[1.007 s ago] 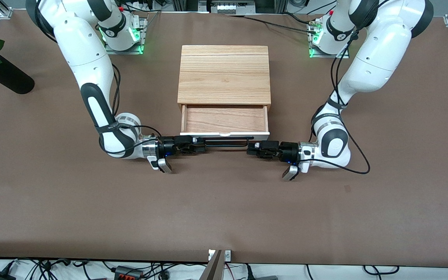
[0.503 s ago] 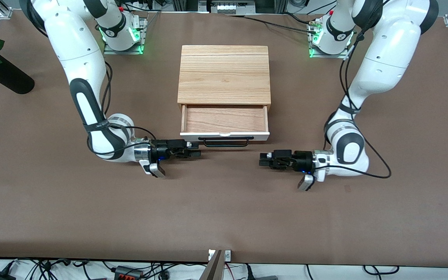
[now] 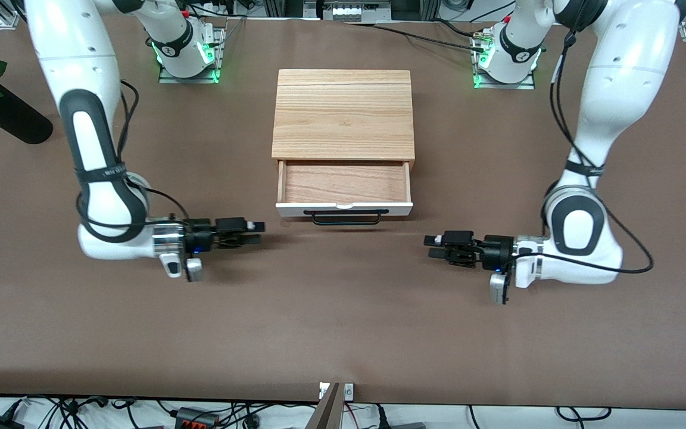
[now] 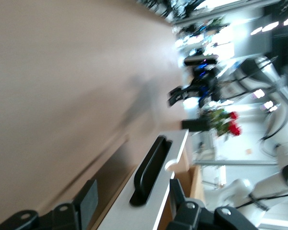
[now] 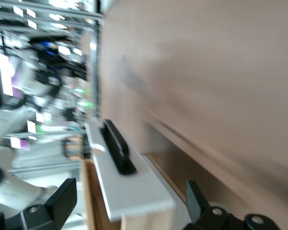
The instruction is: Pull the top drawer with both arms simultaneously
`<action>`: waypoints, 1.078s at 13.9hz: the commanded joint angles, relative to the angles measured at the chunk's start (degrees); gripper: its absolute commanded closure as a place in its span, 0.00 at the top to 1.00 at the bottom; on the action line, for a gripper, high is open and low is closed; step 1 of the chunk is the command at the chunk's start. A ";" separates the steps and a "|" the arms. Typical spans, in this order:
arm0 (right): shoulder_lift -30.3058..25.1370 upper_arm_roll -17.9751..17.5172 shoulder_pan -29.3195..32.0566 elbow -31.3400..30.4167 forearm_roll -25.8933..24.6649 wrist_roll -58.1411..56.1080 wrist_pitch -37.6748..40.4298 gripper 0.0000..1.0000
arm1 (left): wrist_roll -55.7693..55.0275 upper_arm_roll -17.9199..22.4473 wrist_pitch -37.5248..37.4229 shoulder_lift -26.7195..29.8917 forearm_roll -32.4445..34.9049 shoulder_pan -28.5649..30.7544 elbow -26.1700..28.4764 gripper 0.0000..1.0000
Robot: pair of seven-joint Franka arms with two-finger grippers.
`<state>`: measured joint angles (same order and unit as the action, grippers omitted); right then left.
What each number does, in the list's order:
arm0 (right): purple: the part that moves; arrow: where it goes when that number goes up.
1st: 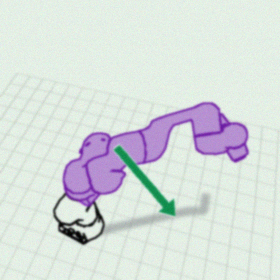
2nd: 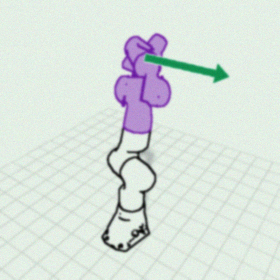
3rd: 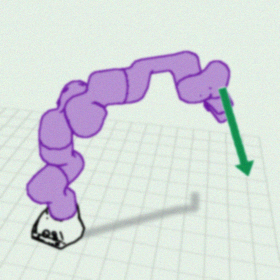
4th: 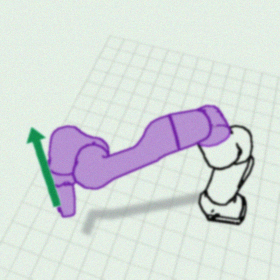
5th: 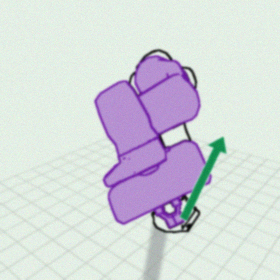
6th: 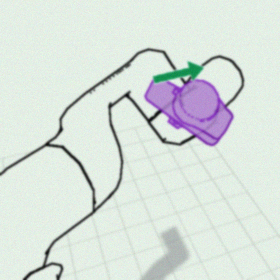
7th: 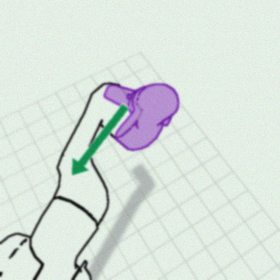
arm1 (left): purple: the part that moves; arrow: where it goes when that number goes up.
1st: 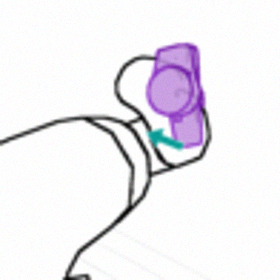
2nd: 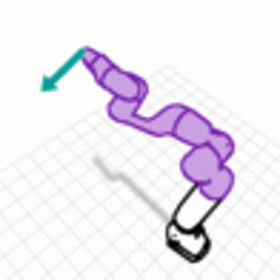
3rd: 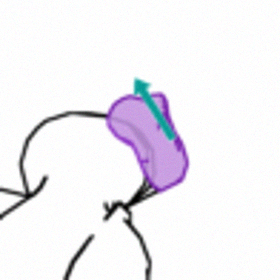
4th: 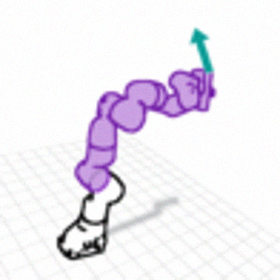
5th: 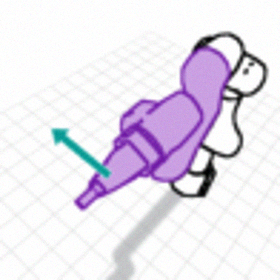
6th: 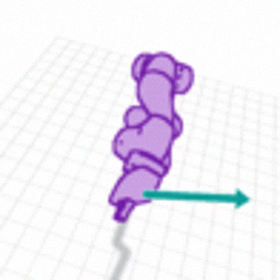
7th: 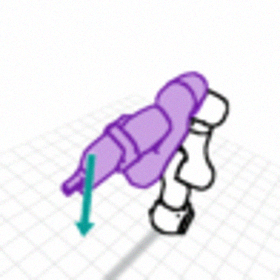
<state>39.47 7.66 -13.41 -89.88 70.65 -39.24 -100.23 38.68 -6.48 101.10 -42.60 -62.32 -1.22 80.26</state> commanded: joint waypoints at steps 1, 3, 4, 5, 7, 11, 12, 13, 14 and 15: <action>-4.39 2.09 -0.04 -0.21 -13.90 4.68 0.39 1.00 | -6.05 0.50 -0.29 6.19 11.29 0.69 1.04 0.68; -7.29 3.49 -0.30 -0.21 -23.32 10.11 1.08 1.00 | -11.06 0.50 -0.29 10.15 23.76 0.78 1.04 0.82; -9.31 4.37 -0.56 -0.21 -28.58 13.98 1.96 1.00 | -13.00 0.33 -0.37 11.73 28.18 0.78 1.04 0.84; -11.07 4.64 -0.65 -0.21 -34.81 17.15 2.75 1.00 | -13.28 0.42 -0.64 12.97 30.05 0.86 1.13 0.89; -15.28 4.56 -1.09 -0.21 -48.17 23.65 5.47 1.00 | -13.28 0.59 -3.87 14.55 34.43 1.04 1.04 1.00; -23.46 4.20 -2.49 0.32 -65.42 38.06 10.49 1.00 | -16.35 1.12 -8.01 18.51 45.60 1.13 0.95 1.00; -25.65 4.29 -3.98 1.10 -68.42 41.66 10.67 1.00 | -16.44 1.82 -9.41 19.30 46.93 1.04 0.86 1.00; -27.50 4.20 -4.43 1.63 -69.84 45.09 12.15 1.00 | -16.45 2.61 -10.65 20.00 47.99 1.04 0.86 1.00; -28.13 4.55 -4.35 3.03 -70.29 45.56 14.69 1.00 | -16.45 2.70 -11.70 20.97 50.00 1.04 0.95 1.00; -28.31 4.64 -4.17 5.65 -70.30 46.09 18.11 1.00 | -16.53 2.79 -12.93 22.45 52.63 1.04 0.95 1.00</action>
<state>12.29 11.73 -17.21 -87.28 1.77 4.32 -86.69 22.93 -4.26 90.29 -23.62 -13.72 0.02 79.98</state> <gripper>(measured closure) 0.000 0.000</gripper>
